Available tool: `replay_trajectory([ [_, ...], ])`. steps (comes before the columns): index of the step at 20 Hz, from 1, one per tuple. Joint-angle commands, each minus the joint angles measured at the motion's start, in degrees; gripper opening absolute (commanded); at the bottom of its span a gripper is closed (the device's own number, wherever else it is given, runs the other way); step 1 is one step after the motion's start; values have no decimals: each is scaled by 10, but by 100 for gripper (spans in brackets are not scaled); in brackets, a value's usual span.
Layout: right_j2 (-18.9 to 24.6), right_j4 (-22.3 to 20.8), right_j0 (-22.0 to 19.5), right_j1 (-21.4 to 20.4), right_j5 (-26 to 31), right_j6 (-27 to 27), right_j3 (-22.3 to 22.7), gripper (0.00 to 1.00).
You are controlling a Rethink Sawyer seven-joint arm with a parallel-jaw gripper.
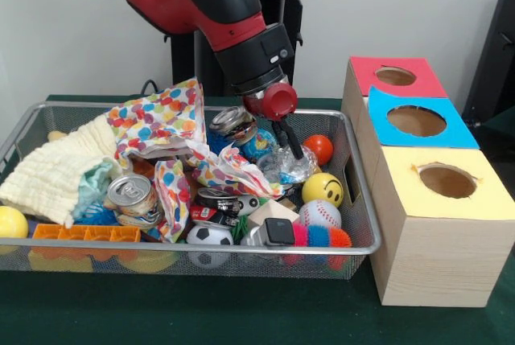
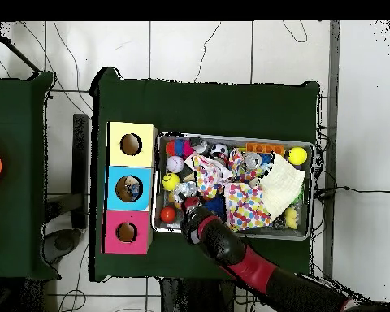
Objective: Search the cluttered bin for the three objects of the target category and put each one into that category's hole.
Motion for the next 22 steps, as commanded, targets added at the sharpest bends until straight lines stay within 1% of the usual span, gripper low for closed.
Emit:
replay_trajectory([
  [1,-27,61,50,-27,34,98,-101,0],
  [2,-69,98,90,-54,83,77,-112,0],
  [13,-75,90,95,-60,94,87,-116,0],
  [22,-74,80,95,-56,89,89,-121,0],
])
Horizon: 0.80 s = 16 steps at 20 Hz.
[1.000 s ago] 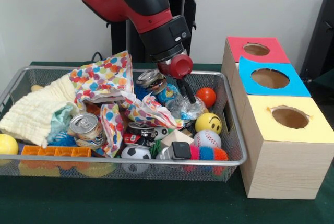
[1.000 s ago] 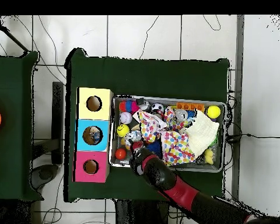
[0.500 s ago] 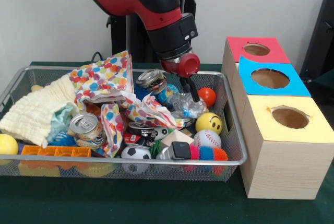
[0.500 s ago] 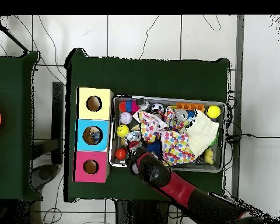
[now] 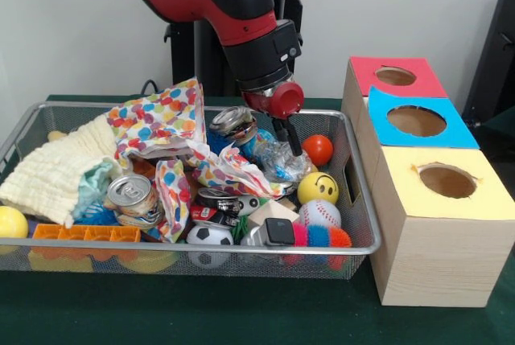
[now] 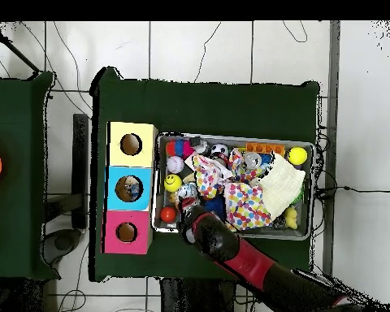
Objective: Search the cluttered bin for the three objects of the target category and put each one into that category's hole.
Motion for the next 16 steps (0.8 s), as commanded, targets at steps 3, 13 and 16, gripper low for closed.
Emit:
replay_trajectory([
  [3,-11,47,4,21,36,89,-112,0],
  [13,20,26,-28,45,52,76,-114,100],
  [16,34,19,-43,56,55,74,-114,100],
])
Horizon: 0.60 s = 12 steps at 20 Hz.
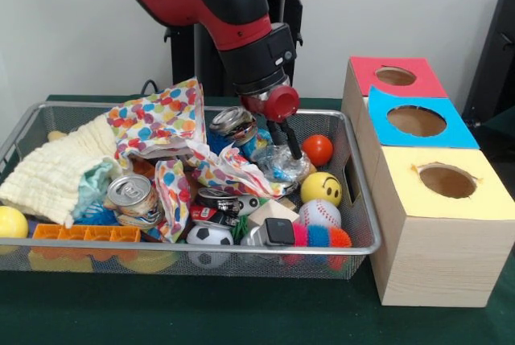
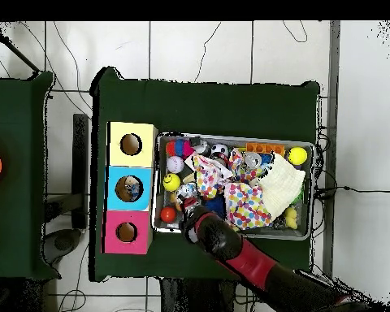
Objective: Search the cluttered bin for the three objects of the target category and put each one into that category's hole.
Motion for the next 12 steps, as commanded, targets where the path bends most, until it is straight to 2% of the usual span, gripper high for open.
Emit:
replay_trajectory([
  [1,35,17,-33,44,47,73,-108,100],
  [12,40,20,-34,48,39,80,-106,100],
])
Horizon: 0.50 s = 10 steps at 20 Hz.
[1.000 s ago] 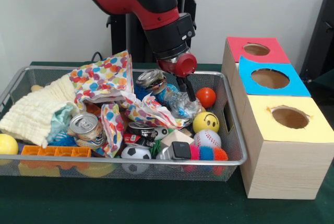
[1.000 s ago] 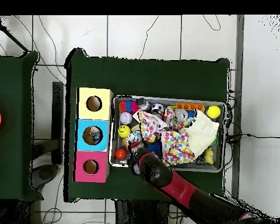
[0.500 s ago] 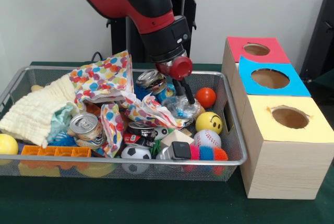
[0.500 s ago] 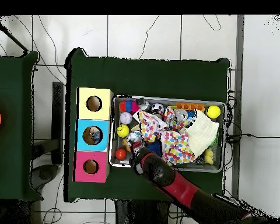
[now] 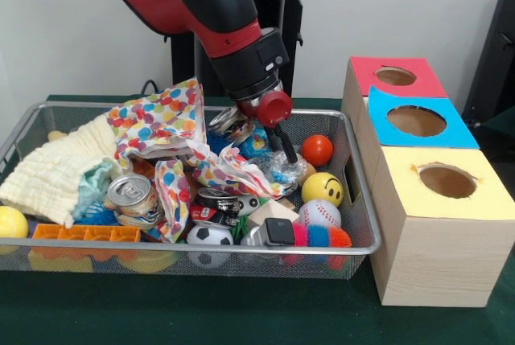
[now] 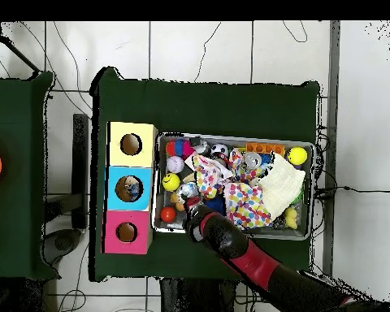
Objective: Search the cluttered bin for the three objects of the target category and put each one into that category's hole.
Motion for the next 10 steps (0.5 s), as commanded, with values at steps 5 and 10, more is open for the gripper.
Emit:
replay_trajectory([
  [5,33,16,-11,31,21,84,-100,100],
  [10,34,12,-12,32,22,79,-102,0],
])
